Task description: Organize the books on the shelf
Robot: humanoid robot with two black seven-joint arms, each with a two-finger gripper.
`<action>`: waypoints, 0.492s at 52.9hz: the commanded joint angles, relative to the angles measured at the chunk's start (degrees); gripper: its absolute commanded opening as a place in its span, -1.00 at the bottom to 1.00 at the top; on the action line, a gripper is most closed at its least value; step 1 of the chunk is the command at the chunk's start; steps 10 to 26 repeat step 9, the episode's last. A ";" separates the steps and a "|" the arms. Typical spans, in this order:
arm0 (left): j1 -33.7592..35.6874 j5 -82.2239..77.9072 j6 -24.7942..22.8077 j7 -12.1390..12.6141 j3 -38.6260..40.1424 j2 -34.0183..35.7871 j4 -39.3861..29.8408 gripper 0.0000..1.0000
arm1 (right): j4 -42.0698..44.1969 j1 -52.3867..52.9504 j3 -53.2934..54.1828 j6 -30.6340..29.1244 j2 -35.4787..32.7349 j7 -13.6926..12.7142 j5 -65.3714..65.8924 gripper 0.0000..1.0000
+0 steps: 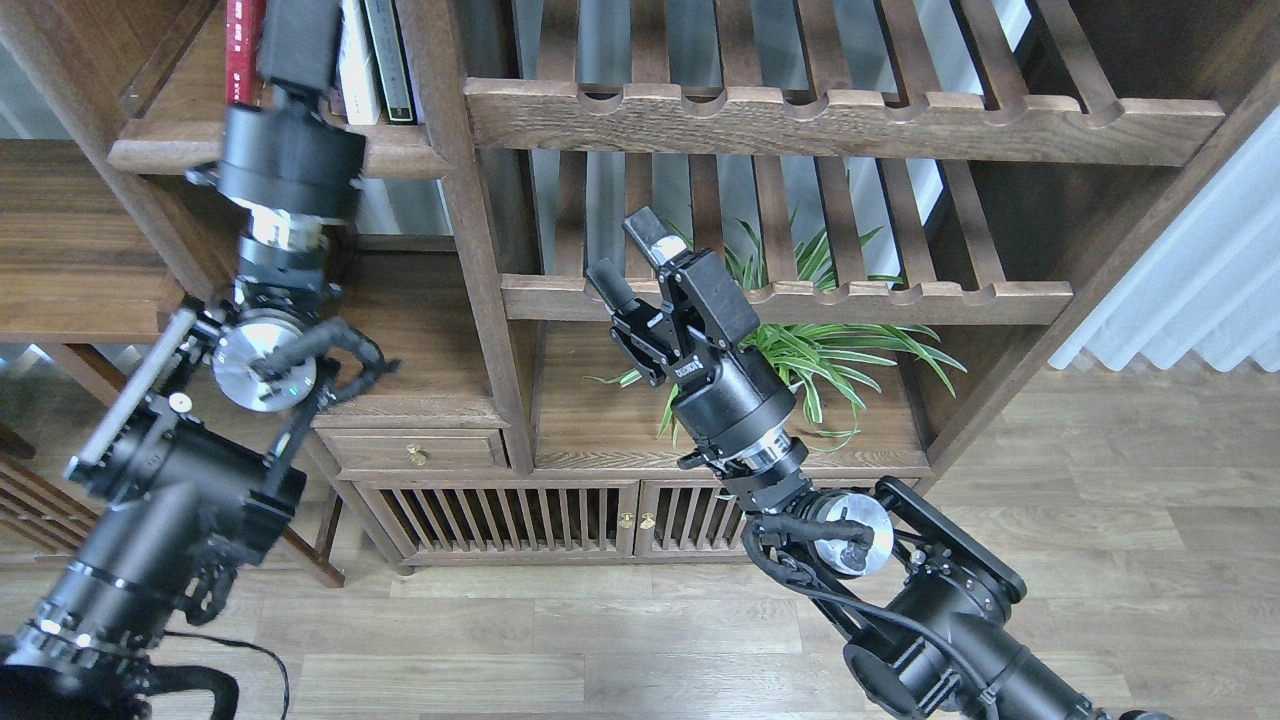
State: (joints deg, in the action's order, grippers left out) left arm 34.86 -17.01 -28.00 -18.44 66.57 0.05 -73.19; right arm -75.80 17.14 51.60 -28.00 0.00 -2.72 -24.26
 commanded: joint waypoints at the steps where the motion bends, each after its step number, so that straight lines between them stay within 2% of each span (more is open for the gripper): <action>1: -1.99 -0.04 0.00 0.43 -1.45 -0.05 -0.02 0.78 | -0.05 0.00 0.08 0.00 0.00 0.00 0.00 0.95; 26: -3.14 -0.04 0.00 0.51 -3.12 -0.05 -0.02 0.78 | -0.14 0.00 0.08 0.00 0.00 0.00 0.00 0.95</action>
